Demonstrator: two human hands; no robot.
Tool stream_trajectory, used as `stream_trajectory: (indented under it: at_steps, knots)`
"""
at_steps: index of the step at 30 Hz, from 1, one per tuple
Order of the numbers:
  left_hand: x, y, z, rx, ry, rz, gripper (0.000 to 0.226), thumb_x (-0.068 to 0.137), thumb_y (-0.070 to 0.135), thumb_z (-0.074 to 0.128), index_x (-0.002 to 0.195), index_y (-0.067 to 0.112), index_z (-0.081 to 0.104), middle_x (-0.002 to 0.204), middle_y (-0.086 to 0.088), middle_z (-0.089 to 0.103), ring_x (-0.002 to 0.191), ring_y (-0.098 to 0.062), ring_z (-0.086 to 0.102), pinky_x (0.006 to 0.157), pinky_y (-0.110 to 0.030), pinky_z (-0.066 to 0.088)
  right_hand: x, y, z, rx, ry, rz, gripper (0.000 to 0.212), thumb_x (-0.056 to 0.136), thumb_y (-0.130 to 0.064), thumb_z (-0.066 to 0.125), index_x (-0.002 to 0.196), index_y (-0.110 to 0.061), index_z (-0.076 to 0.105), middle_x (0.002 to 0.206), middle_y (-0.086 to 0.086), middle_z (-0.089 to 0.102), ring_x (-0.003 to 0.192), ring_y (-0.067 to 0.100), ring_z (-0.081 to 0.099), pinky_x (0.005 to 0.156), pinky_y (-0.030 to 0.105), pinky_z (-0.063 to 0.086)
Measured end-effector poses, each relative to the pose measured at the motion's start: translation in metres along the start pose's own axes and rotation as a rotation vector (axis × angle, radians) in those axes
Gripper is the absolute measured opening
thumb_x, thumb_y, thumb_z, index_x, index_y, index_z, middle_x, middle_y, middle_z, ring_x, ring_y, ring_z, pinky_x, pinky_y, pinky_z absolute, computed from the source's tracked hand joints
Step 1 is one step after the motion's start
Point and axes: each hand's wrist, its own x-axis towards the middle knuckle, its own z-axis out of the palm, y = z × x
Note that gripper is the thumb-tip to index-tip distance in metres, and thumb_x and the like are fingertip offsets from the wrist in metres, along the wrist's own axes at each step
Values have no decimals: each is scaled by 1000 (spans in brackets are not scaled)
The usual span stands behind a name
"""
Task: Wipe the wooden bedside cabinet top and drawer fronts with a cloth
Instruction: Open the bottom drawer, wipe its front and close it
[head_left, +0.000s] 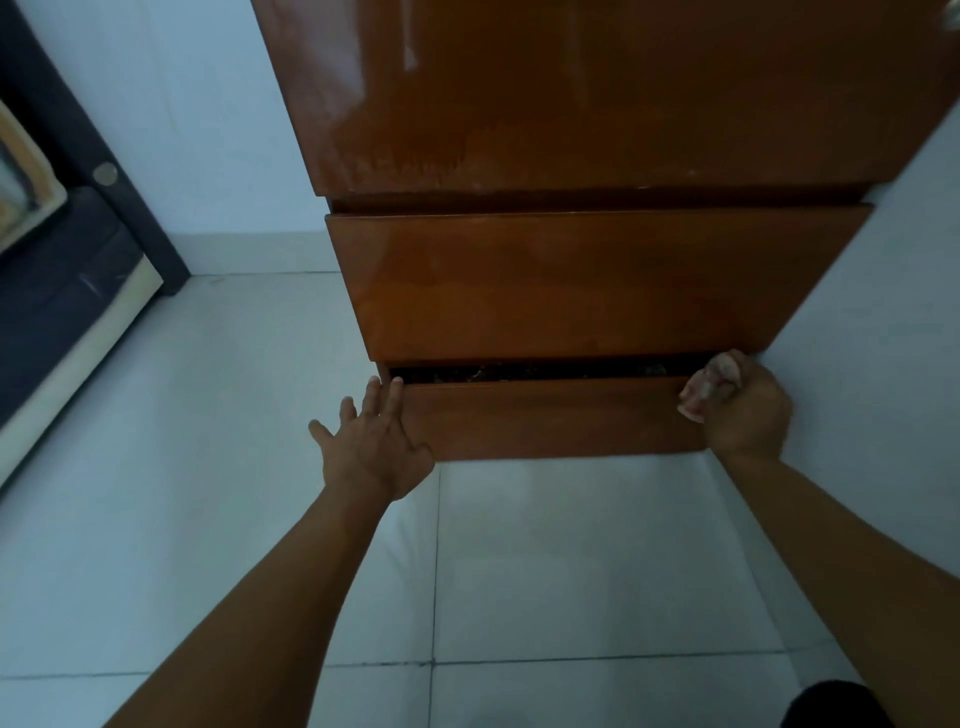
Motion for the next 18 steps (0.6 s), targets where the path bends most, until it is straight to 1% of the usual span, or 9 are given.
stream_trajectory:
  at_steps: [1, 2, 4, 7, 9, 11, 14, 16, 18]
  knots:
    - [-1, 0, 1, -13, -1, 0, 88, 89, 57, 42, 161, 30, 0, 170, -1, 3, 154, -35, 12, 115, -70, 13, -13, -8, 6, 53, 68, 48, 33, 97, 5, 44, 122, 5, 66, 116, 25, 67, 108, 7, 67, 97, 15, 43]
    - [-1, 0, 1, -25, -2, 1, 88, 88, 56, 42, 161, 30, -1, 170, -1, 2, 154, -35, 12, 115, -71, 13, -24, -12, 14, 85, 146, 71, 41, 99, 1, 44, 136, -2, 61, 132, 22, 64, 123, 21, 62, 105, 22, 42]
    - [-2, -1, 1, -41, -2, 4, 88, 88, 54, 43, 161, 30, 0, 170, 0, 2, 154, -35, 11, 115, -71, 13, -50, -20, 36, 195, 239, 153, 44, 102, -6, 42, 144, -12, 56, 142, 14, 61, 130, 32, 57, 109, 33, 43]
    - [-2, -3, -1, -35, 2, 18, 87, 89, 55, 43, 161, 30, 0, 170, 0, 4, 154, -35, 11, 115, -71, 12, -88, -39, 69, 287, 310, 202, 45, 104, -14, 38, 146, -16, 53, 144, 11, 59, 131, 29, 57, 111, 38, 45]
    - [-1, -5, 0, -40, 21, 31, 86, 89, 55, 42, 161, 29, 3, 169, -1, 6, 154, -35, 11, 115, -70, 12, -113, -51, 87, 243, 282, -111, 48, 103, -11, 36, 149, -14, 49, 149, 9, 54, 137, 23, 51, 115, 41, 43]
    - [-2, -8, 5, -64, 59, 49, 84, 89, 55, 41, 161, 28, 6, 169, -2, 10, 154, -35, 12, 116, -69, 13, -128, -54, 108, 97, 208, -474, 53, 100, 2, 39, 152, -10, 44, 156, 9, 46, 147, 20, 40, 121, 37, 36]
    - [-2, -18, 22, -65, 160, 103, 81, 89, 53, 35, 161, 27, 9, 169, -2, 13, 155, -34, 10, 117, -68, 14, -150, -45, 152, -143, 38, -745, 68, 96, 9, 38, 158, -18, 32, 165, 8, 31, 156, 26, 22, 127, 42, 23]
    - [0, -26, 38, -54, 246, 136, 79, 89, 55, 26, 161, 28, 8, 169, -2, 13, 155, -36, 8, 117, -69, 14, -161, -20, 185, -380, -105, -888, 68, 96, -2, 35, 161, -21, 25, 169, 12, 21, 157, 33, 13, 127, 51, 17]
    - [5, -30, 55, -62, 331, 158, 76, 92, 56, 18, 162, 29, 8, 169, -3, 14, 155, -36, 8, 117, -69, 13, -160, 10, 211, -556, -147, -955, 65, 104, -24, 39, 164, -21, 14, 171, 14, 5, 157, 37, -1, 126, 56, 12]
